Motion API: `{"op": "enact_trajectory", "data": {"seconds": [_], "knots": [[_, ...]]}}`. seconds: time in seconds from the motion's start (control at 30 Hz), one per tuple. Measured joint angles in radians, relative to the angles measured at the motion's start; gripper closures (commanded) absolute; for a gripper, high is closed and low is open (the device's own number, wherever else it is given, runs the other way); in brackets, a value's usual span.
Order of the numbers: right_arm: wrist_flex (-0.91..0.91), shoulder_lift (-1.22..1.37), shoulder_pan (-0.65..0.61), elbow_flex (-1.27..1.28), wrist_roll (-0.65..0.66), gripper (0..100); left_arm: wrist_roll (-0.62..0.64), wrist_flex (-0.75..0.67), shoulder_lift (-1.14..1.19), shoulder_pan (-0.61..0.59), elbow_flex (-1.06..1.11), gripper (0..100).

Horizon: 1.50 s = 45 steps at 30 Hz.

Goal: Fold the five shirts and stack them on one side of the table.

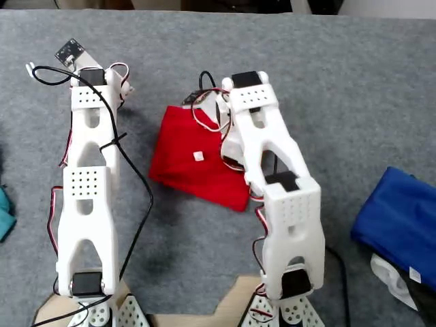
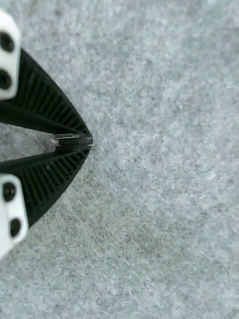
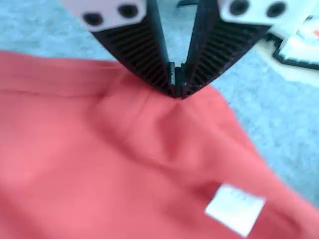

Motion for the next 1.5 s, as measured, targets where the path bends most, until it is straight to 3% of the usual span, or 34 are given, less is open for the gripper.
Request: {"op": "enact_trajectory", "data": {"seconds": [0.2,0.33,0.53,0.77,1.23,1.5], "knots": [[-0.031,-0.152,0.005,0.247,0.083,99.0,0.000,0.000,0.000,0.000,0.000,98],[-0.150,-0.256,0.023,0.261,0.100,98.6,0.000,0.000,0.000,0.000,0.000,98],[-0.328,-0.226,0.023,0.144,0.094,98.6,0.000,0.000,0.000,0.000,0.000,98],[-0.391,0.000,0.023,-0.040,0.021,98.9,0.000,0.000,0.000,0.000,0.000,98],[-0.072,0.130,0.023,-0.233,0.009,99.0,0.000,0.000,0.000,0.000,0.000,98],[-0.005,0.130,0.021,-0.235,0.009,99.0,0.000,0.000,0.000,0.000,0.000,98]]}}
